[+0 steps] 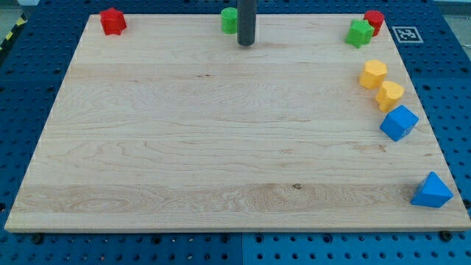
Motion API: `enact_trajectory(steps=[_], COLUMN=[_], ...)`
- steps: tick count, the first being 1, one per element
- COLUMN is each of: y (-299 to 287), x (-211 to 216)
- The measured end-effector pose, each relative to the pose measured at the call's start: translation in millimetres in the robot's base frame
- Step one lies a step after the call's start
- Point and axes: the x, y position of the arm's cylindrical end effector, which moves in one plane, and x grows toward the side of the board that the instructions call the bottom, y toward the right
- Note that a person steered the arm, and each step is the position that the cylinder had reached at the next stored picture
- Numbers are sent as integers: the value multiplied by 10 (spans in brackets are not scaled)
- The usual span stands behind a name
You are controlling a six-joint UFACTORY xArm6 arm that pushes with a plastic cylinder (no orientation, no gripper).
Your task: Nudge the red circle left a bit
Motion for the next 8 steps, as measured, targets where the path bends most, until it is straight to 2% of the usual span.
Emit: enact_trajectory(steps=[2,4,6,8], y=[818,1707,2597,2708], x=[318,381,622,643])
